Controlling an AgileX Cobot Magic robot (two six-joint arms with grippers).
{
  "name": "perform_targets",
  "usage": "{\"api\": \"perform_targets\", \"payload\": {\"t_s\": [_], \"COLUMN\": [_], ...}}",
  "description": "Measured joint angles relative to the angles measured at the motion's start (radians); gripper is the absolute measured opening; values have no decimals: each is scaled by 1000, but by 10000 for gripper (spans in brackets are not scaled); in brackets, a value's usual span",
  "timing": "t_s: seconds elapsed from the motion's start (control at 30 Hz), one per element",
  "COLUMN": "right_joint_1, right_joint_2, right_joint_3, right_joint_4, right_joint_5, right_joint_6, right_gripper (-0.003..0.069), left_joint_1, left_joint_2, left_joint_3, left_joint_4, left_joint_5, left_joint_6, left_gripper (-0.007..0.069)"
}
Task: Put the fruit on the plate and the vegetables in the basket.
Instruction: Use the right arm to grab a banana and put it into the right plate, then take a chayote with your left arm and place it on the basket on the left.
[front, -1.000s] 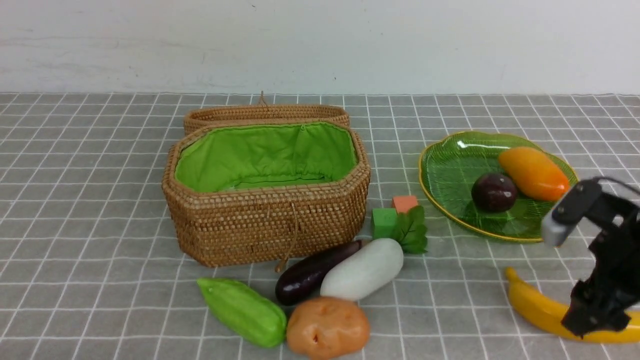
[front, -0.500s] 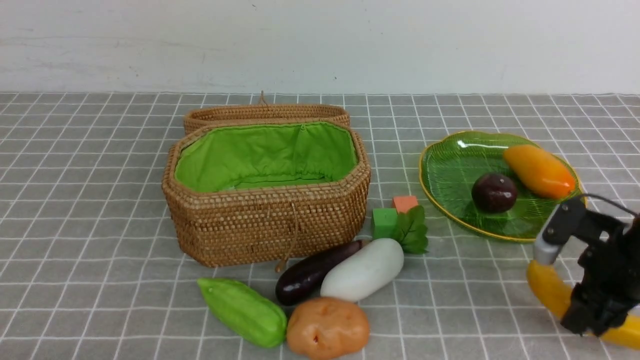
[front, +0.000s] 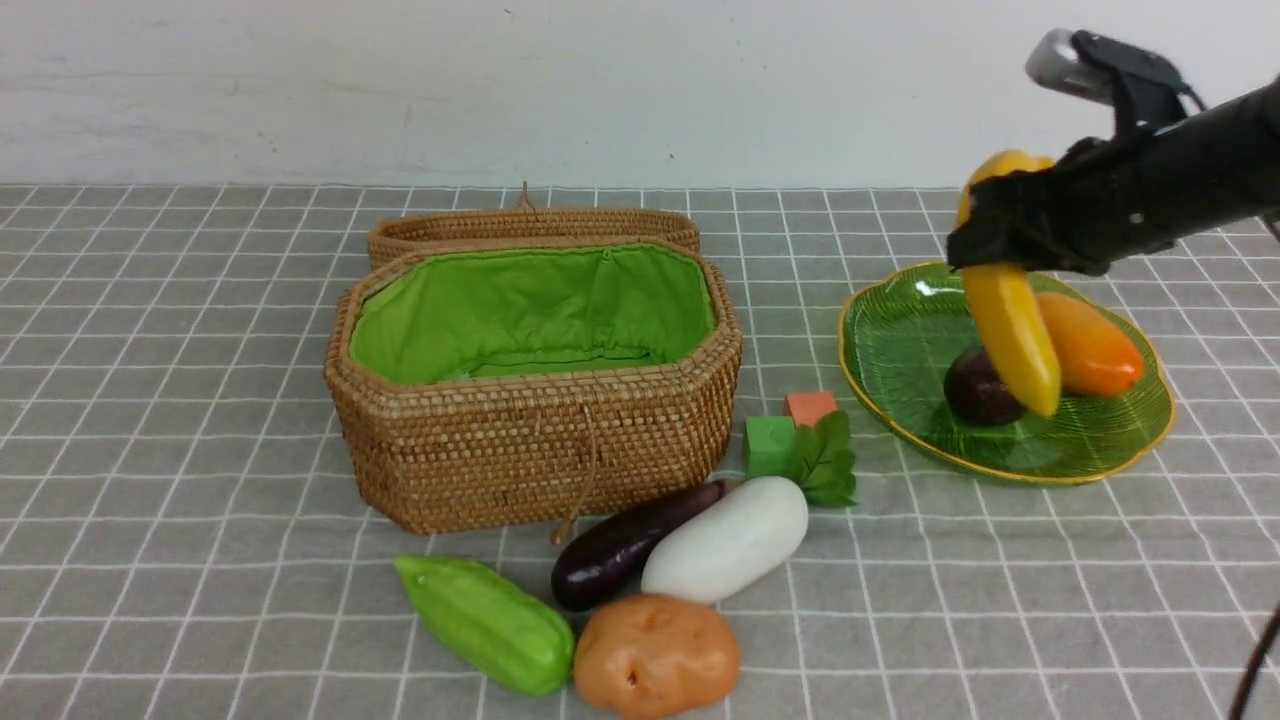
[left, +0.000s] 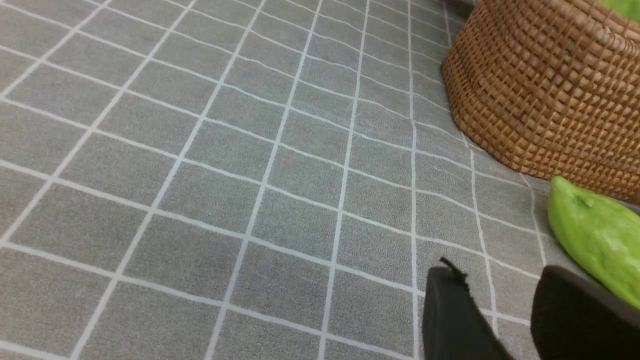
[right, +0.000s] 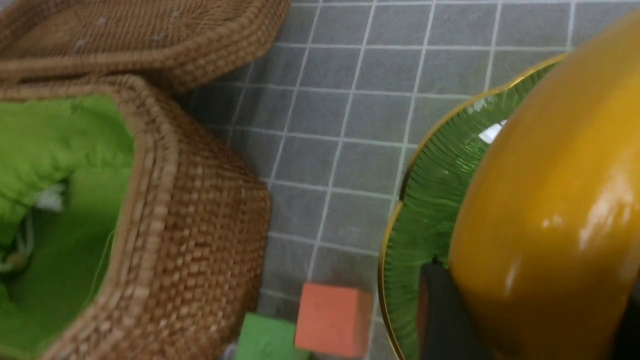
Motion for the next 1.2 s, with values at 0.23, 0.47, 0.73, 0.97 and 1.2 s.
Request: {"api": "perform_targets", "payload": {"t_s": [0.23,0.47,0.73,0.97,1.2], "right_joint_1": [20,-24,-102,-109,-109], "right_joint_2": [118,51,-345,-682,-927], "right_joint_3": [-7,-7,183,496,707], "right_joint_4": [31,11,-87,-221,-271], "right_joint_5": [-118,-3,124,105,161], "right_joint_6": [100,99,99,90,87], "right_gripper": [448,672,510,236,-16], "left_joint_1": [0,0,0,0,0], "left_joint_2": [0,0,0,0,0], "left_joint_3": [0,0,0,0,0], "left_joint_4": [0,0,0,0,0], "left_joint_5": [0,0,0,0,0], "left_joint_6": [0,0,0,0,0], "left_gripper": [239,239,239,239,239]}}
